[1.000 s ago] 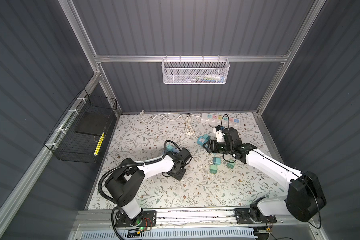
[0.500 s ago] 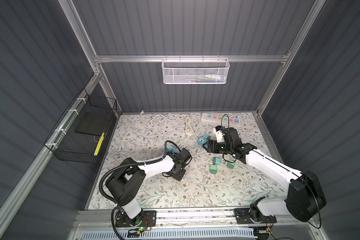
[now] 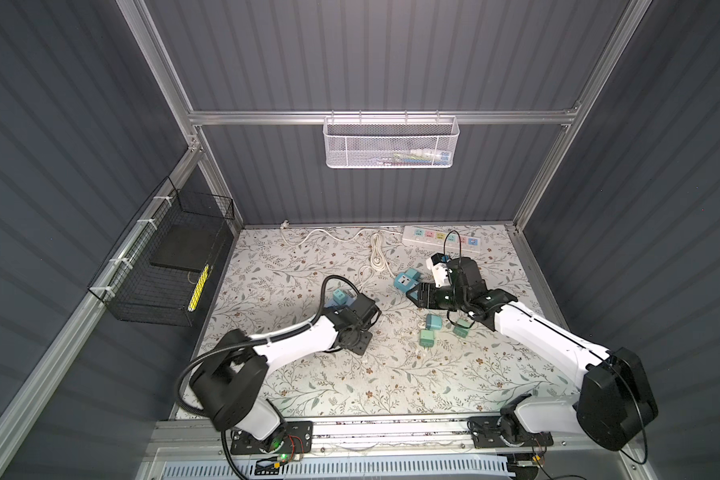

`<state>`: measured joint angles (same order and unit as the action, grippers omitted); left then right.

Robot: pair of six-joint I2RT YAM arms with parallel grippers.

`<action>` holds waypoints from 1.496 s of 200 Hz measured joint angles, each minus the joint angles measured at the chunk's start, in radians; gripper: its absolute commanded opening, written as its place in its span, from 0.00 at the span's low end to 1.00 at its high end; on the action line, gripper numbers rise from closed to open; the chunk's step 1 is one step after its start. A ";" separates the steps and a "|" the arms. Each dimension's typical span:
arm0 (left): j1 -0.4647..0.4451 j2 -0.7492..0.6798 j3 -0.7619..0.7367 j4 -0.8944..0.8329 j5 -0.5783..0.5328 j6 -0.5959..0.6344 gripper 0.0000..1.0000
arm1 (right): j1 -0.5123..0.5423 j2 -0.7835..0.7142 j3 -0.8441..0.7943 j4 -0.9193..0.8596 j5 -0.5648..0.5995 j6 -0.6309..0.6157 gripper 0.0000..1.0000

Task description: Insert the plug

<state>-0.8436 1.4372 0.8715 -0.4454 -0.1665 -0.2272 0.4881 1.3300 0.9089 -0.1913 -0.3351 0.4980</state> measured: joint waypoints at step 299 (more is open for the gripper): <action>0.000 -0.216 -0.173 0.435 0.061 0.187 0.44 | 0.167 0.313 0.191 0.063 -0.381 -0.043 0.19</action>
<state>-0.8436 1.2209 0.6983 -0.0109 -0.1055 -0.0402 0.6552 1.6432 1.1000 -0.1284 -0.7162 0.4549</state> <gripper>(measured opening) 0.430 0.284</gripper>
